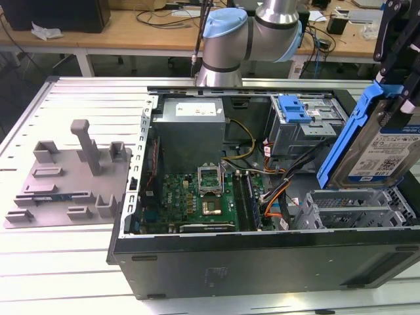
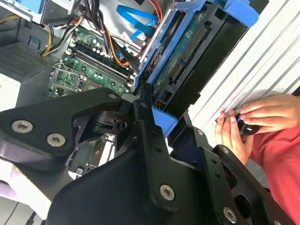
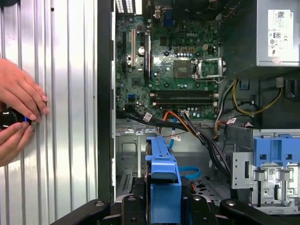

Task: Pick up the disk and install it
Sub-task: 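Insert the disk into the insertion slot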

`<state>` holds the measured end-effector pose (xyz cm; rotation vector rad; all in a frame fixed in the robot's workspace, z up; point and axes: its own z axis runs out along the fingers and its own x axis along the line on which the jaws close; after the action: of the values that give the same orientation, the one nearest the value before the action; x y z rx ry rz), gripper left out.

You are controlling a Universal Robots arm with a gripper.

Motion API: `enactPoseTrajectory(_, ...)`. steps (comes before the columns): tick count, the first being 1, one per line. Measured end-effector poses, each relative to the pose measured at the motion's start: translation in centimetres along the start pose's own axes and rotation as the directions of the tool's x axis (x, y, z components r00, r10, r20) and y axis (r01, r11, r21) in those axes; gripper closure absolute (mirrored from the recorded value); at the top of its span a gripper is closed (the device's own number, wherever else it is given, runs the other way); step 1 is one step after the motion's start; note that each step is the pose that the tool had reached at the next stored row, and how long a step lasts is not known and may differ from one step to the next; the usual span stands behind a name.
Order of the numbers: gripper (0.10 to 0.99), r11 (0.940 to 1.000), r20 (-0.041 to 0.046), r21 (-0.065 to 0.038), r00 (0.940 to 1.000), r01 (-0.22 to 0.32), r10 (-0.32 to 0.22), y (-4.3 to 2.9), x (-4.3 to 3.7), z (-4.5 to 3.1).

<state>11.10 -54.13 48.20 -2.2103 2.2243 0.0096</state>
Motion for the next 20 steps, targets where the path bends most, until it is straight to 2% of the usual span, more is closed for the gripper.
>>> enactPoseTrajectory(10, 0.718, 0.9995, 0.0005, 0.0, 0.9995, 0.032, -0.032, 0.0, 0.21, 0.3)
enactPoseTrajectory(16, 0.718, 0.9994, 0.0001, 0.0, 0.9994, 0.033, -0.033, 0.09, 0.53, 0.47)
enactPoseTrajectory(18, 0.718, 0.9994, 0.0004, 0.0, 0.9994, 0.034, -0.034, 0.06, 0.57, 1.22)
enactPoseTrajectory(20, 0.718, 0.9994, 0.0004, 0.0, 0.9994, 0.033, -0.033, 0.0, 0.55, 1.37)
